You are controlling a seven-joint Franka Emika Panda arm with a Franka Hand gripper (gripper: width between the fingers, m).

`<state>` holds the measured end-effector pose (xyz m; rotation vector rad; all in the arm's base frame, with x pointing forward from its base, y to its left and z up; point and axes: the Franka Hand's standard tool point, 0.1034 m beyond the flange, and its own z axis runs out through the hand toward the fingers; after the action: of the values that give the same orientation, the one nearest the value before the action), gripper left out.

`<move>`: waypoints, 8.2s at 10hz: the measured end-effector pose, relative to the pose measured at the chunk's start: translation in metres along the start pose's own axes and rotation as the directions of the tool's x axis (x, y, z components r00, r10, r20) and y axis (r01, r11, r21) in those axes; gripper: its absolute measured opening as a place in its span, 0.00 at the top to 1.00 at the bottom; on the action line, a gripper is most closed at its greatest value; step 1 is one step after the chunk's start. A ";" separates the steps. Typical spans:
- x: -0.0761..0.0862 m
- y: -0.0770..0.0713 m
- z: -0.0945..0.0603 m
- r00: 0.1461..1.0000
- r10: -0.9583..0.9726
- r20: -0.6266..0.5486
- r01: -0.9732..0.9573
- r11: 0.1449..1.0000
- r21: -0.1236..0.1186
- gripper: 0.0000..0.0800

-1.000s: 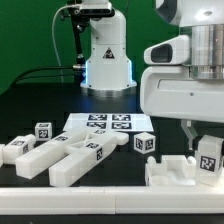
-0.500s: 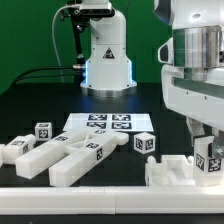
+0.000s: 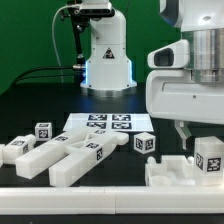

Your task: Assemble chair

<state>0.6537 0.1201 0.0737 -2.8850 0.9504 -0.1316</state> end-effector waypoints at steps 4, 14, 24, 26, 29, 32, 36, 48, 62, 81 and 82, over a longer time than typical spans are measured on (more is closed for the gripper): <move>0.008 0.009 0.001 0.820 -0.572 0.000 0.572 0.820 -0.013 0.19; 0.006 0.007 0.002 0.837 0.547 -0.018 -0.547 0.836 -0.031 0.65; 0.004 0.007 0.006 0.992 0.125 0.003 -0.125 0.992 -0.002 0.20; 0.003 0.005 0.005 0.985 -0.171 -0.010 0.171 0.985 -0.017 0.19; -0.001 -0.002 0.005 0.942 -0.331 -0.053 0.331 0.944 -0.012 0.29; 0.002 0.005 0.006 0.991 -0.122 -0.054 0.122 0.992 -0.013 0.64; 0.002 0.007 0.007 0.913 0.407 -0.033 -0.407 0.914 0.006 0.64; 0.014 0.016 -0.033 0.441 0.893 0.084 -0.897 0.439 0.044 0.20; 0.039 0.064 -0.057 0.779 0.623 0.078 -0.627 0.775 0.077 0.19; 0.070 0.179 -0.042 0.989 0.142 0.031 -0.143 0.989 0.032 0.19; 0.069 0.194 -0.037 0.998 0.056 0.042 -0.057 0.998 0.023 0.19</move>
Offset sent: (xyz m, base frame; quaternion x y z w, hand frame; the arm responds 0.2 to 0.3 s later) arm 0.0019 0.0098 -0.0039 0.0435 -0.0356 -0.5175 0.8538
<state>0.5907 -0.0787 0.0905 -2.8241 1.0145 -0.0784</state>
